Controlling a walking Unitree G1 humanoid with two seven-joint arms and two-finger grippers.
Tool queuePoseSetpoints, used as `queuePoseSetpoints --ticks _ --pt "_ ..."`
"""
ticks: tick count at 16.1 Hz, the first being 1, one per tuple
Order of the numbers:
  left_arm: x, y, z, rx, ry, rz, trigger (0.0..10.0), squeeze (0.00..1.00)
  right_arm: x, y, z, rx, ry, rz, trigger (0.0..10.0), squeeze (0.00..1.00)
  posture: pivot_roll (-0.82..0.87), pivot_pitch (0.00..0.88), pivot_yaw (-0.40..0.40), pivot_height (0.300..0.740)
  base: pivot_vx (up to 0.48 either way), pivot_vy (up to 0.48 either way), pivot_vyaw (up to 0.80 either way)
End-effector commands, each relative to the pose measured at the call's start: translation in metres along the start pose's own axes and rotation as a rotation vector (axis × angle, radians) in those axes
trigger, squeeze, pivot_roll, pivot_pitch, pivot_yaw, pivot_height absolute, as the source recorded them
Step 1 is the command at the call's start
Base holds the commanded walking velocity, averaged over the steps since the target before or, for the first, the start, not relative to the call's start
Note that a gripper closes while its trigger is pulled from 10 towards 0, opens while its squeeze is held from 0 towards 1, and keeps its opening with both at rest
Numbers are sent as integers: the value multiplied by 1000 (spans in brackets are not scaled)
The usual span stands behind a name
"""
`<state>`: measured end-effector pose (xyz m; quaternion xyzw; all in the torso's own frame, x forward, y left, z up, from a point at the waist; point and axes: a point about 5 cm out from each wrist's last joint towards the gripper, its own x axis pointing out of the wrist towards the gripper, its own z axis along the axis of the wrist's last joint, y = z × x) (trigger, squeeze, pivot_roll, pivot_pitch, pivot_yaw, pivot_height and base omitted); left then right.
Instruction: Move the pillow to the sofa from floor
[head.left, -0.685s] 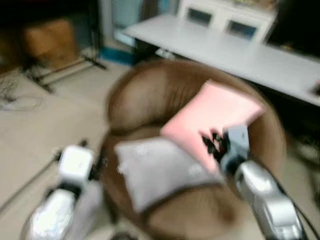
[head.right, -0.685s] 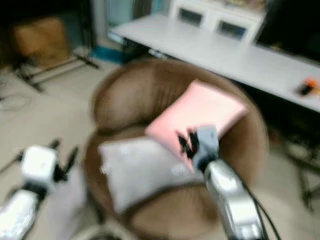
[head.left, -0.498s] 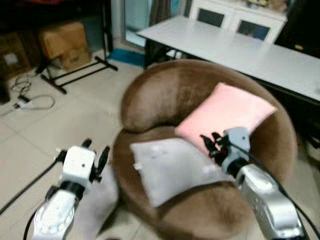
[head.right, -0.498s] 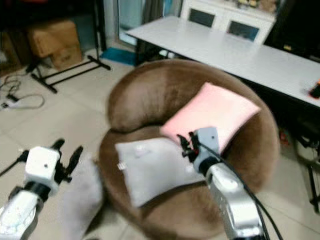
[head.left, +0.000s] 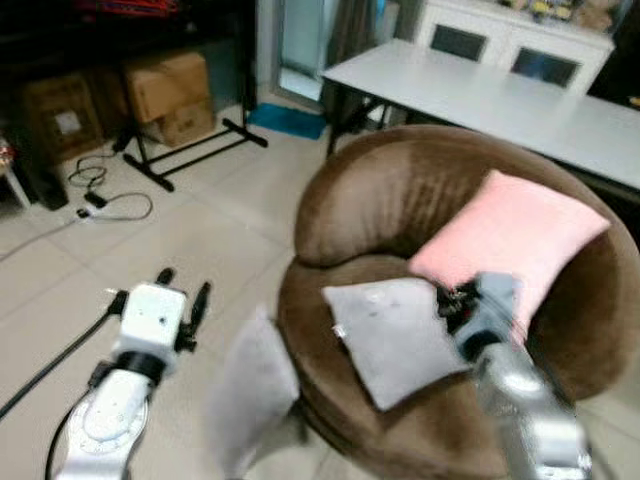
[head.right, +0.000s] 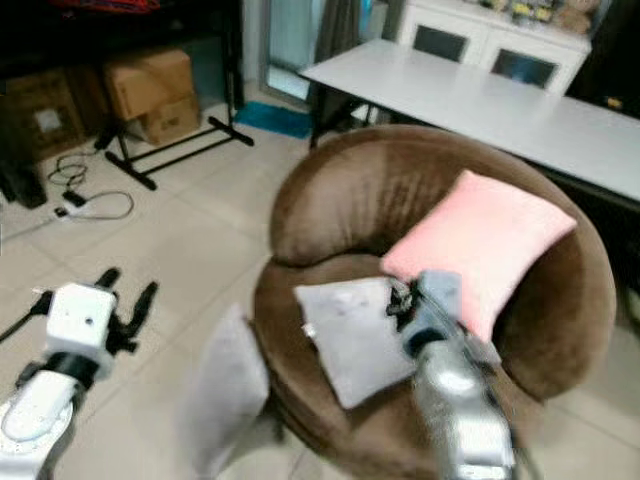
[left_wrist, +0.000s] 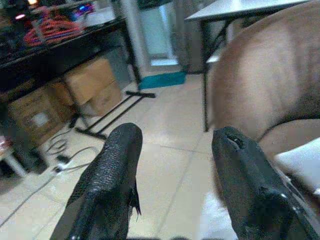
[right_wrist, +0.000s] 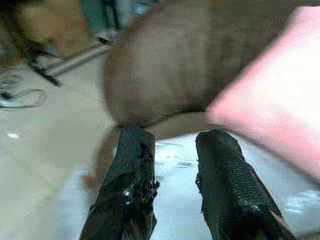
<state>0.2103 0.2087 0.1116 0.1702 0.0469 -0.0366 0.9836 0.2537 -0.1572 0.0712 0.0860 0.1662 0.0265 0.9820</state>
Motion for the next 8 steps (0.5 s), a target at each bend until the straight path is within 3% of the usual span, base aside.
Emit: queuePoseSetpoints --ticks 1,2,7,8 --pt "3 -5 3 -6 -19 -9 10000 0 -1 -8 8 -20 -38 -24 10000 0 58 0 -97 740 0 371 0" --pt "3 -4 2 -5 -20 -6 10000 0 -1 -6 7 -15 -35 -15 10000 0 58 0 -97 740 0 375 0" --pt "6 0 5 -32 -42 36 10000 0 5 3 8 10 -23 23 10000 0 63 0 -96 740 0 0 0" --pt "8 1 5 -49 -51 32 10000 0 7 2 10 14 -35 13 10000 0 63 0 -93 740 0 0 681"
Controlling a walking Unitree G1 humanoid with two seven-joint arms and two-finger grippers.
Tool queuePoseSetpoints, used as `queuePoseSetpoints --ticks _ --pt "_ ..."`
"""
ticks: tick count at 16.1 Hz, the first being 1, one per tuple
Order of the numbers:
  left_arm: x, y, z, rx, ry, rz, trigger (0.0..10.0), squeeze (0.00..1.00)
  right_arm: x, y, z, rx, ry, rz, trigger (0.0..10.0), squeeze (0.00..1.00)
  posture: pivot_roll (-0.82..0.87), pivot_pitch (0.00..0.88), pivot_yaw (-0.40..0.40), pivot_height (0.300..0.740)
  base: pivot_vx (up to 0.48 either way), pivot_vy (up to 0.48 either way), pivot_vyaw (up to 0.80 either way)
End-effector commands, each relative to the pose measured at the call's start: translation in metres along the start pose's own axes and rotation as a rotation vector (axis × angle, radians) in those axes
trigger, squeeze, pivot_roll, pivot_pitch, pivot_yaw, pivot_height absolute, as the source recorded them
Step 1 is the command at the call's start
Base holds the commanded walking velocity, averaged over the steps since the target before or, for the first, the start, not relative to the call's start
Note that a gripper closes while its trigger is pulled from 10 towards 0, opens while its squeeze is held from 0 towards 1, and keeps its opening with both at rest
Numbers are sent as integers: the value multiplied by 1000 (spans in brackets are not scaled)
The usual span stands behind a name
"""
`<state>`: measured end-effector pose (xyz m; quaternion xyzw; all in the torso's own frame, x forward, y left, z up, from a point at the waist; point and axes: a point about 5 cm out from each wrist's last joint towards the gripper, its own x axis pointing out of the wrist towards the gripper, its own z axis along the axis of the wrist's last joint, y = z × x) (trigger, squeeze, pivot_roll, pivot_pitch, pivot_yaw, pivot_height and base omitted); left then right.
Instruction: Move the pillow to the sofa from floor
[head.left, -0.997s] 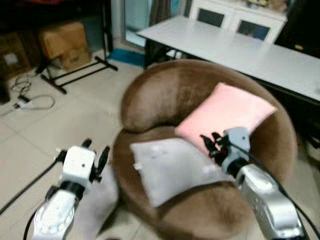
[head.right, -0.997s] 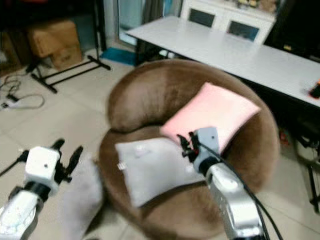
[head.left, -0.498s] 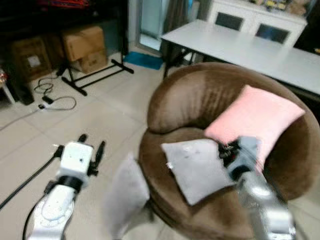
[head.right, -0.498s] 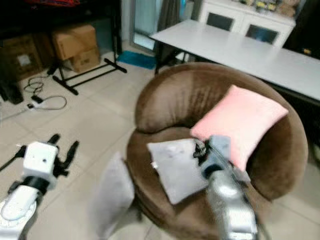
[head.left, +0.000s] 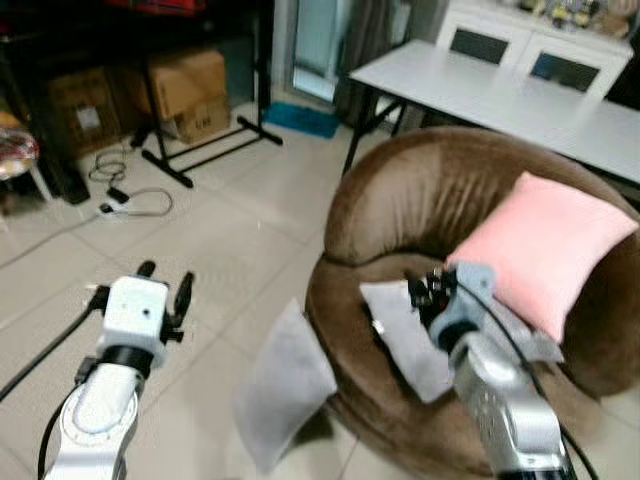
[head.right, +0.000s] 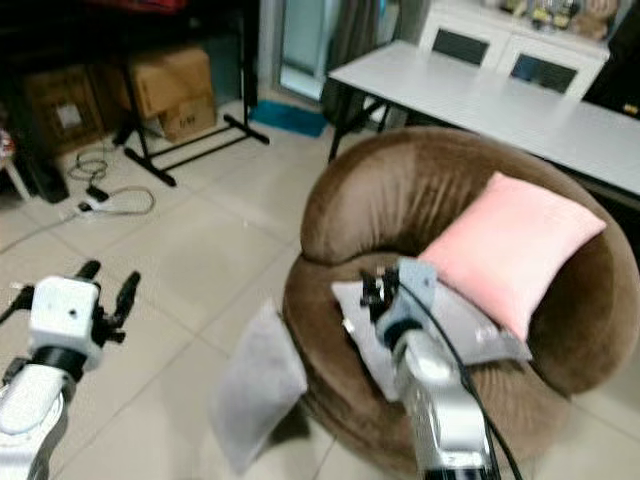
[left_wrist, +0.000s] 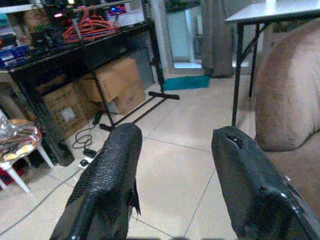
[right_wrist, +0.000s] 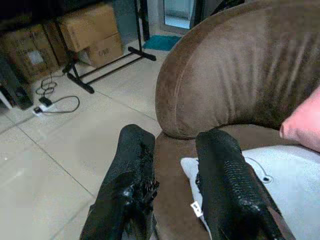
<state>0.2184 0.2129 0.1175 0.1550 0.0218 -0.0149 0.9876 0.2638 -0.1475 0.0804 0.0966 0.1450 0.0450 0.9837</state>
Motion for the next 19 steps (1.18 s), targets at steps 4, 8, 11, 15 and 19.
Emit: queuePoseSetpoints --ticks 4,8,11,15,19 --pt "4 -6 1 -29 -12 -20 10000 0 1 -4 0 1 2 -23 10000 0 59 0 -88 740 310 0 394" --pt "6 -5 1 -24 -9 -24 10000 0 5 -4 -1 -10 12 -29 10000 0 69 0 -89 740 320 0 0" --pt "6 -4 0 -22 -9 -24 10000 0 6 -1 -1 -4 13 -13 10000 0 69 0 -89 740 317 0 0" --pt "4 -6 -4 -43 17 -20 10000 0 2 0 -9 -26 54 63 10000 0 74 0 -94 740 79 0 0" --pt "2 -7 -5 -28 19 -24 10000 0 2 -7 -15 -44 77 80 10000 0 76 0 -97 735 0 0 0"
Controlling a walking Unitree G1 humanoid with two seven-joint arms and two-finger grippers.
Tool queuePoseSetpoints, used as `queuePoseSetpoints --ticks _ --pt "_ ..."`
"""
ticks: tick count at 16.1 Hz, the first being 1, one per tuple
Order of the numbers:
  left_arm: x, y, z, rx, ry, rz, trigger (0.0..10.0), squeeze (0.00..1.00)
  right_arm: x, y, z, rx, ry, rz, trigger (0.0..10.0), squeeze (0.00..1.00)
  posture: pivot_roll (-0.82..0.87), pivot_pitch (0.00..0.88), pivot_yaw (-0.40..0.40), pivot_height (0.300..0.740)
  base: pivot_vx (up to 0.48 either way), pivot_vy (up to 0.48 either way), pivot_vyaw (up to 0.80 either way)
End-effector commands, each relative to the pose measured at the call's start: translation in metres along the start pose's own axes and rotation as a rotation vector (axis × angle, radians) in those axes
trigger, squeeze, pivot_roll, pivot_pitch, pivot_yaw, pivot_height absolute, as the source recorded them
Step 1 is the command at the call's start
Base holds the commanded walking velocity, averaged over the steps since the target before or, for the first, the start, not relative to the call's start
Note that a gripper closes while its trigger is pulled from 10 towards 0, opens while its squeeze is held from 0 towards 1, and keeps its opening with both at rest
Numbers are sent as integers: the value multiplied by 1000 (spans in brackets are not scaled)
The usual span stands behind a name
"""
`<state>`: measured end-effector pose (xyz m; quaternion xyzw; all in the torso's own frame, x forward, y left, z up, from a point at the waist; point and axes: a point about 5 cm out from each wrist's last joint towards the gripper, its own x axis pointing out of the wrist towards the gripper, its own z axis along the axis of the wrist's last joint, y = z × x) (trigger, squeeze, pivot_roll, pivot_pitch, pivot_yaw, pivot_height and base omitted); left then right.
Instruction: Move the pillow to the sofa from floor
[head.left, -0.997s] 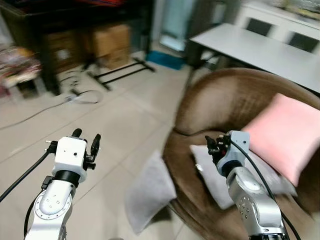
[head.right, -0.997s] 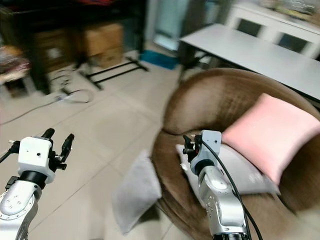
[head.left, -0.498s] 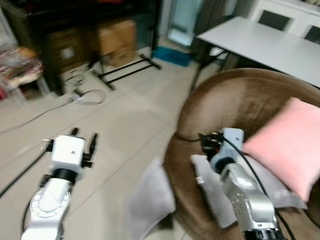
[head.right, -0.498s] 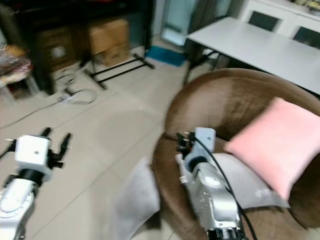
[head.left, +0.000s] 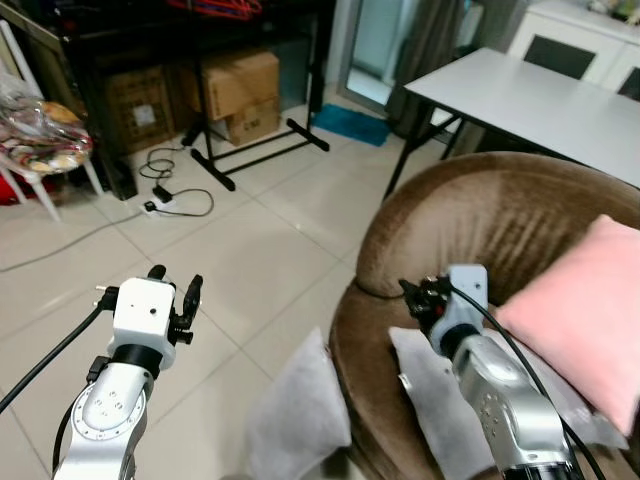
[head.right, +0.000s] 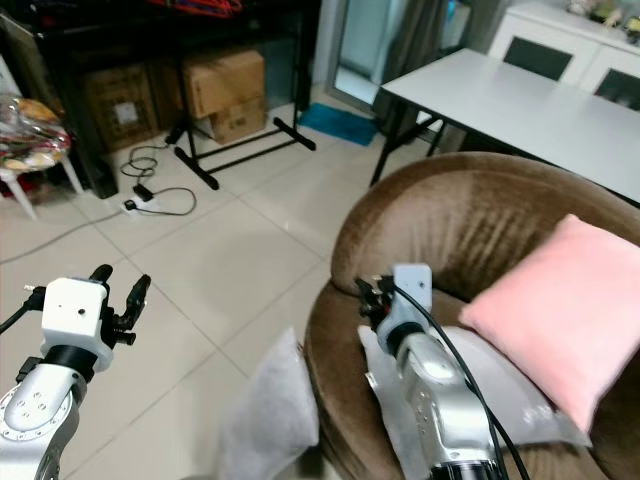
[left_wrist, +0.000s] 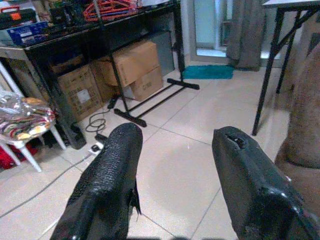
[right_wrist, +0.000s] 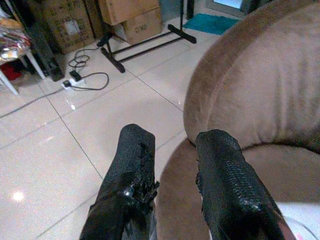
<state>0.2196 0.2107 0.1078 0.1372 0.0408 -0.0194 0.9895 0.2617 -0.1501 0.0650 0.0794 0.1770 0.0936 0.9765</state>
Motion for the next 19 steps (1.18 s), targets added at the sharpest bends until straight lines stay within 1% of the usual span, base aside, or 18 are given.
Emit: queuePoseSetpoints --ticks 1,3,4,5,6,7,11,13,14,15,16,17,18,19 --pt "0 -1 3 16 -17 -2 10000 0 -1 -2 -2 5 -4 8 10000 0 75 0 -95 720 0 0 0" --pt "0 -1 3 14 -17 -1 10000 0 -2 -1 -2 11 -11 21 10000 0 74 0 -93 705 0 0 0" --pt "0 -1 3 8 -11 -15 10000 0 -3 0 -2 24 -20 32 10000 863 72 0 -89 695 0 0 0" --pt "0 -3 3 -20 -7 -31 10000 514 -3 1 -1 37 -30 40 10000 1000 71 0 -85 685 0 0 0" --pt "-1 -3 3 -29 -7 -33 10000 514 -4 1 -1 39 -33 42 10000 1000 71 0 -85 680 0 0 0" --pt "-1 -4 4 -46 -6 -43 10000 1000 -4 3 -1 45 -38 50 10000 1000 71 0 -83 670 0 0 0" --pt "-1 -3 4 -46 -7 -48 10000 1000 -4 6 -2 42 -43 65 10000 1000 77 0 -85 631 0 0 0" --pt "-2 -2 4 -31 -9 -45 10000 1000 -3 7 -2 22 -36 67 10000 1000 79 0 -86 612 0 0 0" --pt "-3 -1 4 -15 -16 -26 10000 1000 -2 8 -2 22 -40 72 10000 435 80 0 -87 607 0 0 0" --pt "-3 0 4 -11 -20 -16 10000 1000 -2 8 -2 25 -44 75 10000 435 80 0 -88 607 0 0 0" --pt "-3 1 4 -12 -25 9 10000 392 -2 9 -2 16 -35 84 10000 0 80 0 -88 607 0 0 0" --pt "-4 1 4 -12 -26 15 10000 247 -2 10 -3 12 -32 86 10000 0 83 0 -92 607 0 0 0" --pt "-5 1 4 -11 -29 21 10000 216 -2 9 -3 4 -28 88 10000 0 85 0 -96 607 0 0 0" --pt "-5 1 5 -13 -37 22 10000 227 -1 9 -3 -5 -26 92 10000 0 87 0 -101 607 0 0 0"
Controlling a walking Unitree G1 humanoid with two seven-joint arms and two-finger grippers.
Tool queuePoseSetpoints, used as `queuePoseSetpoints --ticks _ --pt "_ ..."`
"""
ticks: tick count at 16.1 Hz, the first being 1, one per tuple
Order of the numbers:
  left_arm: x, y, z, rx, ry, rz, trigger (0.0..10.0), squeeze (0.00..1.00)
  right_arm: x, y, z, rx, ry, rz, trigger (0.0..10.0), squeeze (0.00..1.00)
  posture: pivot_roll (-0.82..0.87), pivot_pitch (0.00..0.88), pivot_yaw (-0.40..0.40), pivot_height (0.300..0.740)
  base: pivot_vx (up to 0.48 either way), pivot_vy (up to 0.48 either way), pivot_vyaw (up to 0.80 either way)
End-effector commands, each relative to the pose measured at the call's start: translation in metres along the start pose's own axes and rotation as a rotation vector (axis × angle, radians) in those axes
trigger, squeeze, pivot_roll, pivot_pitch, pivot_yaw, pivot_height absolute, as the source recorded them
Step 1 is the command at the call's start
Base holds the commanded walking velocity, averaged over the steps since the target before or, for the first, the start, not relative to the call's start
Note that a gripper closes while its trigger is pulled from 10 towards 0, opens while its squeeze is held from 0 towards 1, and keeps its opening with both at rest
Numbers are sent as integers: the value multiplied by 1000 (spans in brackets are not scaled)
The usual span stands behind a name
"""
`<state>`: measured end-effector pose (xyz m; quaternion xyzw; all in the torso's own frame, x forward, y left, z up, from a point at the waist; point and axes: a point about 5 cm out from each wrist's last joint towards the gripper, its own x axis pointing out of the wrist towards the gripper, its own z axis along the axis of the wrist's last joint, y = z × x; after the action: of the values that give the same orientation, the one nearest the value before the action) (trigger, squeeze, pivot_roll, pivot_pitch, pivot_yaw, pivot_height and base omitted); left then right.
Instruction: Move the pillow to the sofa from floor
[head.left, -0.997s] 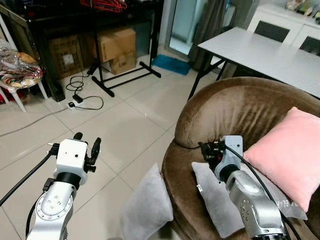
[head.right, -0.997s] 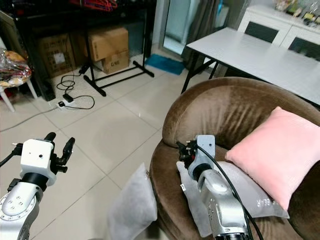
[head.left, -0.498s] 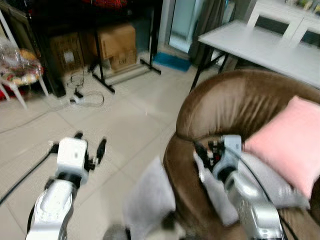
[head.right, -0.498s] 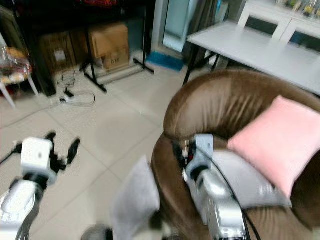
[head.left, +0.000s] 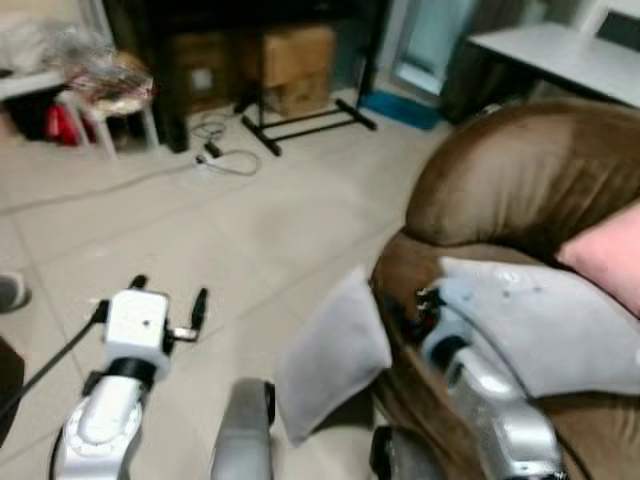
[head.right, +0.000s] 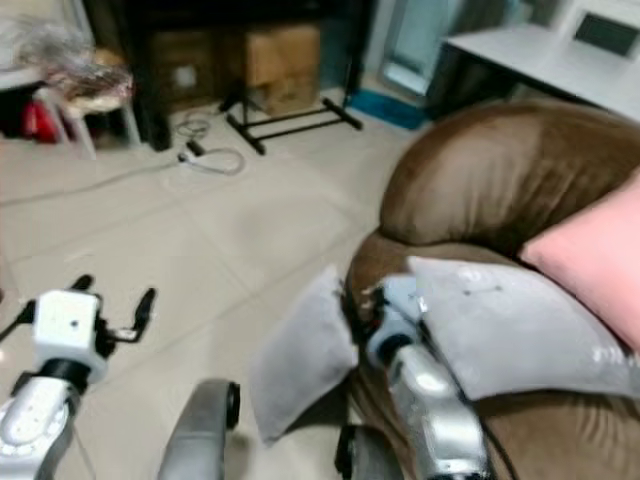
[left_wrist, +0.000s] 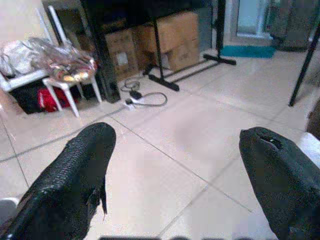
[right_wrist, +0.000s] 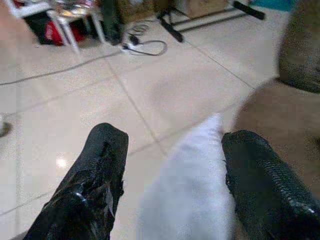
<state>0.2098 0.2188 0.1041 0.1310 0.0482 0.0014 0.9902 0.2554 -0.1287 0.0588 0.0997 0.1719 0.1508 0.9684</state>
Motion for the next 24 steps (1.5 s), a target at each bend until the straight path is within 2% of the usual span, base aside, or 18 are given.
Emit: queuePoseSetpoints --ticks 1,3,7,13,17,24 --pt "2 -5 11 -4 -62 -19 10000 231 -2 -10 8 -46 -20 -18 10000 0 89 0 -105 607 0 0 0" --pt "1 -5 11 -11 -66 -20 10000 235 -1 -9 9 -64 -16 -5 10000 0 93 0 -110 607 146 0 0" --pt "-2 -5 10 -14 -63 -16 10000 239 3 -10 9 -65 -12 0 10000 0 94 0 -115 607 329 0 723" --pt "-4 -5 9 -12 -56 -15 10000 235 2 -13 6 -64 9 -5 10000 0 84 0 -111 607 329 0 0" --pt "-2 -3 7 12 -46 -4 10000 212 2 -20 4 -55 8 -71 10000 0 82 0 -107 607 220 0 0" --pt "-1 -6 6 24 -42 -30 10000 208 1 -17 1 -44 15 -51 10000 0 81 0 -104 537 0 0 0"
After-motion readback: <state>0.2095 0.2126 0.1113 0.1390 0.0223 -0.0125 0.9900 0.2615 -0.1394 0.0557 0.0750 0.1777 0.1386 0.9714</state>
